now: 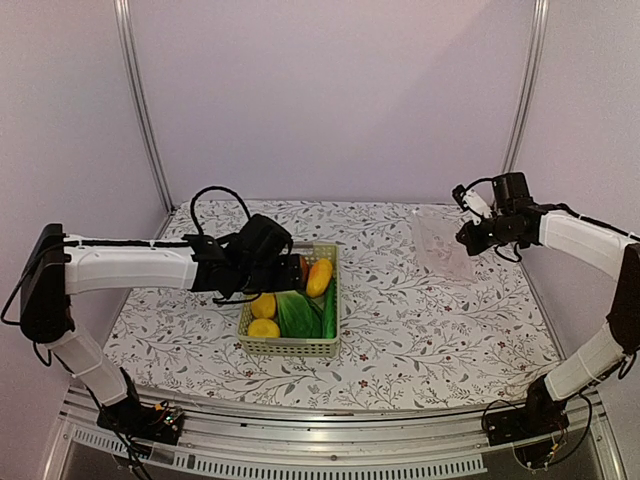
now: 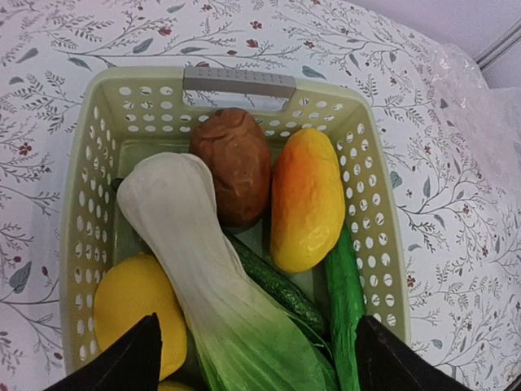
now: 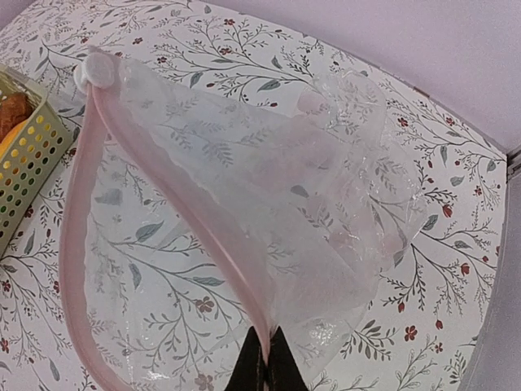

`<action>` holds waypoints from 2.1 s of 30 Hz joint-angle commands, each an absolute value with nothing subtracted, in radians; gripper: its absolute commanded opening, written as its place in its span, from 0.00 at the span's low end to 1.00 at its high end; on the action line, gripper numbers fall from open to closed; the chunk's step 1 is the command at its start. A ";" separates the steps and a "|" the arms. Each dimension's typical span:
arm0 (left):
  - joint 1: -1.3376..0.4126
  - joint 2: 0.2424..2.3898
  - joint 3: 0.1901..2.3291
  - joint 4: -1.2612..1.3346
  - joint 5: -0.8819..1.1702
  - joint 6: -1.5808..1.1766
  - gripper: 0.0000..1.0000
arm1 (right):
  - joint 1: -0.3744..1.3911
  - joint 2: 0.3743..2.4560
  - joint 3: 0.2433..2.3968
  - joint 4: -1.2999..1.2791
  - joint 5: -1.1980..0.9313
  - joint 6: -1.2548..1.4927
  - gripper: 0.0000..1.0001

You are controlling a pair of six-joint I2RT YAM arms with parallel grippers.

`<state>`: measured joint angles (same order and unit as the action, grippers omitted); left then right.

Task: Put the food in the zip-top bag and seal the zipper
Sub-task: Pick up the fake vegetable from the bin.

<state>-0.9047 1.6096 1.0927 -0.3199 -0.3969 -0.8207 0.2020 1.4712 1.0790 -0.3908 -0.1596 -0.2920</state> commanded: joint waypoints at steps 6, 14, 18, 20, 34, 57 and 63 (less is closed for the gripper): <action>-0.901 1.664 1.100 -0.369 -0.379 -0.937 0.78 | 0.201 1.423 1.015 -0.328 -0.259 -0.292 0.00; -0.892 1.683 1.124 -0.368 -0.391 -0.926 0.75 | 0.202 1.400 1.000 -0.324 -0.278 -0.296 0.00; -0.872 1.694 1.192 -0.397 -0.400 -0.857 0.74 | 0.202 1.399 0.999 -0.324 -0.281 -0.299 0.00; -0.859 1.700 1.229 -0.410 -0.402 -0.809 0.74 | 0.201 1.399 0.999 -0.324 -0.281 -0.301 0.00; -0.739 1.819 1.454 -0.469 -0.291 -0.521 0.72 | 0.202 1.410 0.996 -0.323 -0.282 -0.304 0.00; -0.668 2.158 1.699 -0.660 -0.206 -0.503 0.71 | 0.202 1.399 0.985 -0.327 -0.304 -0.305 0.00; -0.664 2.204 1.723 -0.678 -0.151 -0.497 0.72 | 0.201 1.402 0.987 -0.328 -0.303 -0.307 0.00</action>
<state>-0.6792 2.1490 1.6951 -0.6243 -0.2092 -0.4976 0.2016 1.4200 1.0004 -0.3313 -0.2909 -0.3035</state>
